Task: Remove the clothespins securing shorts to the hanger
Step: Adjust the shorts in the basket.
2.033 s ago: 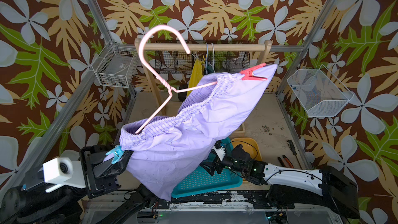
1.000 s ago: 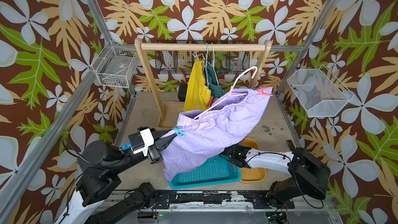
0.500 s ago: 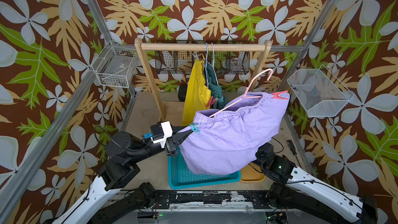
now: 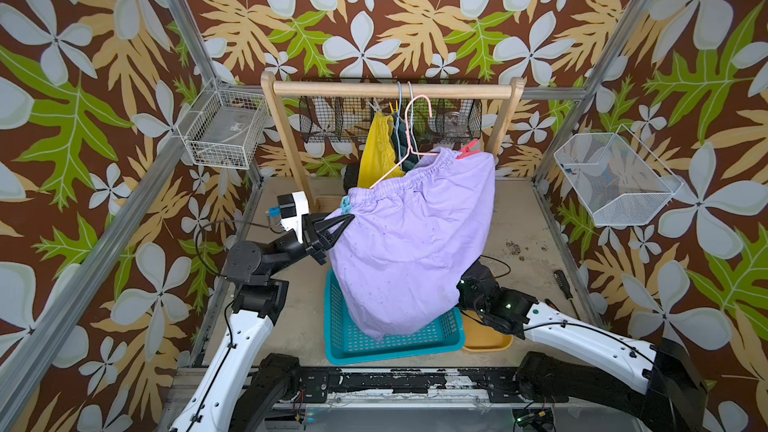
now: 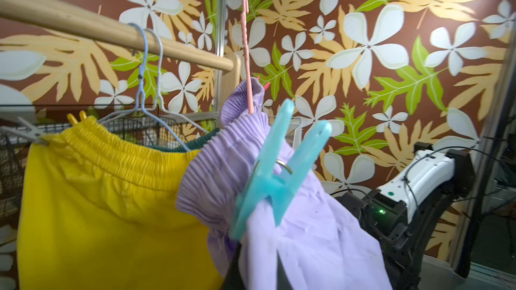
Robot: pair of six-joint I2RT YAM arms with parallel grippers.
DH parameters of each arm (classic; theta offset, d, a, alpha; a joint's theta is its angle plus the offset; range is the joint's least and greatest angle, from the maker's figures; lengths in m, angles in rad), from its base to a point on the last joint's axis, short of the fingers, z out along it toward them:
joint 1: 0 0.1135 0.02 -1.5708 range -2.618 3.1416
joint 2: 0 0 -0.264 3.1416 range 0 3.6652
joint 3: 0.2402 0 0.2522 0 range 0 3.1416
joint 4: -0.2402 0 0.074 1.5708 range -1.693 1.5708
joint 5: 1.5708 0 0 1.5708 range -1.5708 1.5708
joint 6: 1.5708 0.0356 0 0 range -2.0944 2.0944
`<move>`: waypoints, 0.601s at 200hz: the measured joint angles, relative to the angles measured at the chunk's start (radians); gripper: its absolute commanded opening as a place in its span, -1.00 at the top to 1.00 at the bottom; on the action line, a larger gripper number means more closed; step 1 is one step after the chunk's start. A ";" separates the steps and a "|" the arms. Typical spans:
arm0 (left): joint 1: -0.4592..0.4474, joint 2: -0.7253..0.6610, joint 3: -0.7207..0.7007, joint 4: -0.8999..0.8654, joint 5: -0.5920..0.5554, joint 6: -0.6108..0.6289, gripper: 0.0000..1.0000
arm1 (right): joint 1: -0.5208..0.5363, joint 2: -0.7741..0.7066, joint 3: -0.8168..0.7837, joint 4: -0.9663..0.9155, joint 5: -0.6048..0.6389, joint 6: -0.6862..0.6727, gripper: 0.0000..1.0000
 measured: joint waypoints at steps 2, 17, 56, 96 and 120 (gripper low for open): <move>0.005 -0.001 -0.010 0.029 0.008 -0.019 1.00 | 0.005 0.005 0.000 0.004 -0.002 0.003 -0.96; 0.035 -0.013 -0.087 0.238 0.055 -0.162 1.00 | 0.039 0.037 0.000 0.041 -0.003 0.014 -0.95; 0.051 -0.084 -0.260 0.562 0.112 -0.377 1.00 | 0.116 0.146 0.029 0.100 -0.018 0.021 -0.96; 0.054 -0.285 -0.362 0.465 0.087 -0.323 1.00 | 0.129 0.142 0.035 0.072 -0.015 0.021 -0.99; 0.054 -0.392 -0.342 0.267 0.042 -0.157 1.00 | 0.100 0.022 -0.007 0.004 0.010 0.021 -0.99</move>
